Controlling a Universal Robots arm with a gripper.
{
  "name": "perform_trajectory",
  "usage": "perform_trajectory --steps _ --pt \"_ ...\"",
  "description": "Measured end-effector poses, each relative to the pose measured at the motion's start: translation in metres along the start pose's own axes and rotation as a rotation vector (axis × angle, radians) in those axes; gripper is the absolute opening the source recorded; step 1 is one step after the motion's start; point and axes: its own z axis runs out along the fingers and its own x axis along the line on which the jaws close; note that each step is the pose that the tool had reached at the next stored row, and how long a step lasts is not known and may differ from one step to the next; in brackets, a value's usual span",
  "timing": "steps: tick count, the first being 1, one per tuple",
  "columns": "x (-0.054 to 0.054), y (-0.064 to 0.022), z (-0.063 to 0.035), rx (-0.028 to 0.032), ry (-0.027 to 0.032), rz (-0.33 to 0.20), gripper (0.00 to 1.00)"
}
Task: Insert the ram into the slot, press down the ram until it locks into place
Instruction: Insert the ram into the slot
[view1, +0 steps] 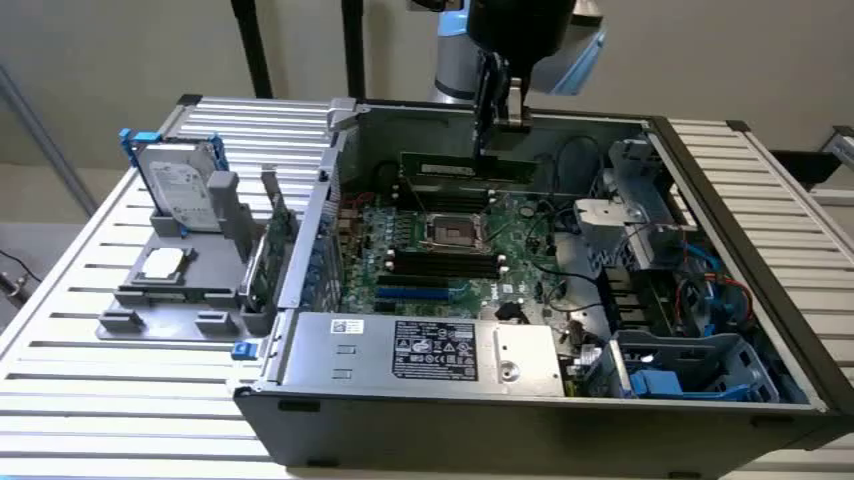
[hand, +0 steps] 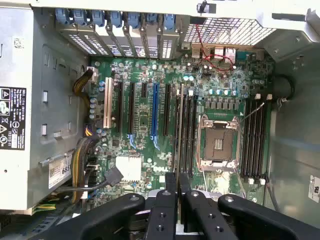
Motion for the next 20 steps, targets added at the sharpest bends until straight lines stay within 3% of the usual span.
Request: perform_trajectory --steps 15,20 --pt "0.0 0.0 0.0002 0.0 0.0009 0.0 0.13" --pt "0.0001 0.0004 0.0071 -0.0002 0.002 0.0 0.13"
